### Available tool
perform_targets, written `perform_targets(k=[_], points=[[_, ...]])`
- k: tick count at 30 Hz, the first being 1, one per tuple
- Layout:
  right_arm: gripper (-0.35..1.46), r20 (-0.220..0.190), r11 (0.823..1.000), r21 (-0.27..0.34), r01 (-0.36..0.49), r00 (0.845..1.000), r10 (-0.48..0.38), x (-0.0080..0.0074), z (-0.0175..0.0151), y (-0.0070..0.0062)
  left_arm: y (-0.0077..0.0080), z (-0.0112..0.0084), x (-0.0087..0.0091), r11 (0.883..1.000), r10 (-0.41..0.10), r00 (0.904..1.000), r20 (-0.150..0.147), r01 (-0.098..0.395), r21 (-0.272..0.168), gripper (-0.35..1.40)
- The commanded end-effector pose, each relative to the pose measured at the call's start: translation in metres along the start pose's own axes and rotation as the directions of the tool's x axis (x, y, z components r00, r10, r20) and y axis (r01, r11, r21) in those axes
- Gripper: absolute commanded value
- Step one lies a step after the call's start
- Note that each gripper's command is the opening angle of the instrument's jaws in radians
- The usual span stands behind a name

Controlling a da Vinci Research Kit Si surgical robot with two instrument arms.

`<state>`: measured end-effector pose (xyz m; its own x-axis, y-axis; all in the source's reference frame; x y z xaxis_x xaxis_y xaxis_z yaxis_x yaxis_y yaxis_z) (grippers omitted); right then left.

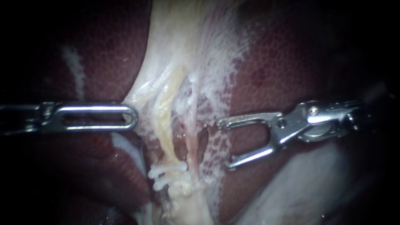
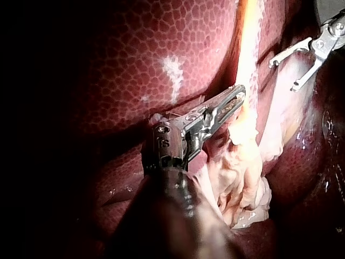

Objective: Going back second clip left tube

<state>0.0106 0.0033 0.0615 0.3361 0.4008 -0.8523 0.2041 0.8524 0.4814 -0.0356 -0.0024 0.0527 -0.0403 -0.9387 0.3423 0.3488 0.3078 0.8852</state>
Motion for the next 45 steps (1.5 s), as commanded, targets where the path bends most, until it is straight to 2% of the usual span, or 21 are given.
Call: perform_targets(k=[1, 9, 20, 24, 34, 45], points=[[0.60, 0.000, 1.000, -0.003, 0.002, 1.000, -0.002, 0.0002, -0.0004, -0.0001, 0.0000, 0.0000, 0.0000, 1.000, 0.000, 1.0000, 0.000, 0.000, 0.000, -0.35], [0.60, -0.006, 1.000, -0.017, 0.011, 1.000, -0.011, 0.0015, -0.0026, -0.0004, 0.0000, 0.0001, 0.0001, 1.000, 0.001, 1.0000, 0.000, -0.001, 0.000, -0.35], [0.60, -0.006, 1.000, -0.018, 0.018, 1.000, -0.018, 0.0015, -0.0022, -0.0007, 0.0003, 0.0006, 0.0003, 1.000, 0.002, 1.0000, 0.002, -0.002, -0.002, -0.35], [0.60, -0.006, 1.000, -0.018, 0.018, 1.000, -0.019, 0.0014, -0.0022, -0.0008, 0.0007, 0.0013, 0.0008, 1.000, 0.005, 1.0000, 0.005, -0.005, -0.005, -0.35], [0.60, -0.006, 1.000, -0.018, 0.018, 1.000, -0.019, 0.0015, -0.0022, -0.0008, 0.0029, 0.0042, 0.0027, 1.000, 0.019, 0.9998, 0.007, -0.019, -0.001, -0.35], [0.60, -0.006, 1.000, -0.018, 0.019, 1.000, -0.019, 0.0015, -0.0022, -0.0009, 0.0031, 0.0066, 0.0038, 1.000, 0.020, 0.9998, -0.007, -0.020, 0.011, -0.35]])
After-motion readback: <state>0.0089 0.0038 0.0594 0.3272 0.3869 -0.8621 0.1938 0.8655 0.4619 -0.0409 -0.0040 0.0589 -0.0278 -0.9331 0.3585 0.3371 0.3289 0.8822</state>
